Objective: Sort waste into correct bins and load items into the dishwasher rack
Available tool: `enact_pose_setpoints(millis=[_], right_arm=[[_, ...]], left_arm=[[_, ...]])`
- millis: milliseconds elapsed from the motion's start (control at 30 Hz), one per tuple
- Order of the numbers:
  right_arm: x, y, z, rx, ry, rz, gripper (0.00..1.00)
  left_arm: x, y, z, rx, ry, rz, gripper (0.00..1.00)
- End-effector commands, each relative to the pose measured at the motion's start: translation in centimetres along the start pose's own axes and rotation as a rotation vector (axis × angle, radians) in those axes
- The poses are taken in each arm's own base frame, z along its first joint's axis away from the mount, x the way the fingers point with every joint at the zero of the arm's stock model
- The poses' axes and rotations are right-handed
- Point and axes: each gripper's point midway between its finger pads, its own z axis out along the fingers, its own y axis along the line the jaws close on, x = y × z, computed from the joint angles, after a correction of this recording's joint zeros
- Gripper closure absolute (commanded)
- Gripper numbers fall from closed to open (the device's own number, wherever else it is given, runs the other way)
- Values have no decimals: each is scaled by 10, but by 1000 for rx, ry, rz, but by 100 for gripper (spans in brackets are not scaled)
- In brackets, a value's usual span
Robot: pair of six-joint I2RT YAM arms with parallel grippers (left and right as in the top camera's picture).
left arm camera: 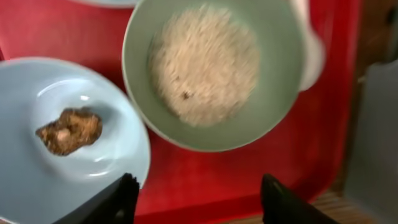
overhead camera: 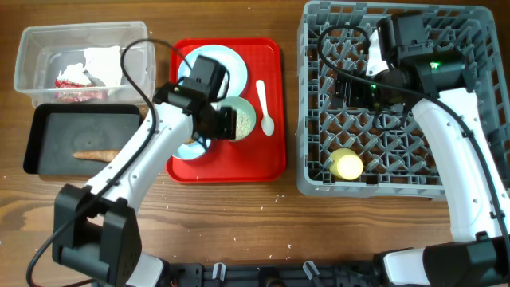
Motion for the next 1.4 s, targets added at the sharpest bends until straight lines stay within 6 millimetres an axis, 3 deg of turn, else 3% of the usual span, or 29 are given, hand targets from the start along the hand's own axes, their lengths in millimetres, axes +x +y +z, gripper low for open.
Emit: enact_pose_setpoints(millis=[0,100,233,300,400,500,733,867,900,1067,1167,1267,1367], right_arm=[[-7,5,-7,-15,-34,-31,1],[-7,5,-7,-15,-35,-31,1],[-7,5,-7,-15,-34,-31,1],[-7,5,-7,-14,-34,-32,1],[-7,5,-7,-14,-34,-32,1],[-7,5,-7,-14,-33,-31,1],[-7,3,-7,-3,-35,-35,1],[-7,3,-7,-2,-33,-35,1],[-7,3,-7,-2,-33,-39,1],[-7,3,-7,-2,-33,-53,1],[-6,3,-7,-2,-32,-54,1],[-6,3,-7,-1,-29,-55,1],[-6,3,-7,-1,-30,-54,1]], left_arm=[[24,27,18,-74,65,10,39],[35,34,29,-80,91,132,40],[34,40,39,-106,62,137,49],[40,53,43,-168,69,139,53],[41,56,44,-182,70,139,68],[42,56,47,-183,68,140,68],[44,57,51,-181,63,136,96],[42,57,49,-183,52,46,96],[40,56,46,-183,48,19,96],[1,34,-26,-131,-36,-60,96],[-22,36,-61,-81,-108,-107,96],[-30,70,-74,35,-111,-264,96],[-43,122,-89,206,-167,-417,96]])
